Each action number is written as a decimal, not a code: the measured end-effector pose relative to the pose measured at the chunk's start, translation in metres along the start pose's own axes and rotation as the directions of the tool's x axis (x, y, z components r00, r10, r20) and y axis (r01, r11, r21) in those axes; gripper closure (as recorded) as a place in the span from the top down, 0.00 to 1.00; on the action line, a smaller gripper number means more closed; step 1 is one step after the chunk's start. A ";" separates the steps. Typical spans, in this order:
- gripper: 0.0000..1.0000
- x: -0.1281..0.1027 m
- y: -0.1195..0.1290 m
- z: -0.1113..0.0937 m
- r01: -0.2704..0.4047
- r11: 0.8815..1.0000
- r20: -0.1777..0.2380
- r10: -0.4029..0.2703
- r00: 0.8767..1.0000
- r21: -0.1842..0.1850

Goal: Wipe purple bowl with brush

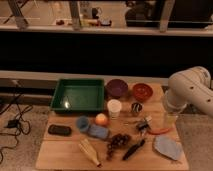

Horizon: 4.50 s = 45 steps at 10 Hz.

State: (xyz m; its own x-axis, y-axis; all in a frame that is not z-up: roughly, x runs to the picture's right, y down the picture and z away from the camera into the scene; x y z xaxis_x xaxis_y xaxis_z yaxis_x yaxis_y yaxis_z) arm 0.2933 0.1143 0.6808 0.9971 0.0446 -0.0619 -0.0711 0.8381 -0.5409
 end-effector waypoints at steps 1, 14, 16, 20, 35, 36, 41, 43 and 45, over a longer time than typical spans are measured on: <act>0.80 0.000 0.000 0.000 0.000 1.000 0.000 0.000 1.000 0.000; 0.80 0.000 0.000 -0.001 0.000 1.000 -0.001 0.000 1.000 0.001; 0.80 0.000 0.000 -0.001 0.000 1.000 -0.001 0.000 1.000 0.001; 0.80 0.000 0.000 -0.001 0.000 1.000 -0.001 0.000 1.000 0.001; 0.80 -0.023 0.014 0.000 0.256 0.967 0.103 -0.254 0.962 -0.012; 0.80 -0.026 0.018 0.004 0.283 0.959 0.105 -0.280 0.954 -0.019; 0.80 -0.043 0.051 0.025 0.351 0.934 0.103 -0.344 0.934 -0.066; 0.80 -0.053 0.069 0.027 0.384 0.919 0.110 -0.374 0.921 -0.086; 0.80 -0.063 0.093 0.031 0.435 0.893 0.123 -0.422 0.898 -0.115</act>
State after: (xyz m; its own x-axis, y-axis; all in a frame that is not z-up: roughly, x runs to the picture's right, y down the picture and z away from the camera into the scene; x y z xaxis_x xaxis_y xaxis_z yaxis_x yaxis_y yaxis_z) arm 0.2246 0.2065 0.6599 0.9290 -0.2468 0.2757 0.3673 0.7054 -0.6063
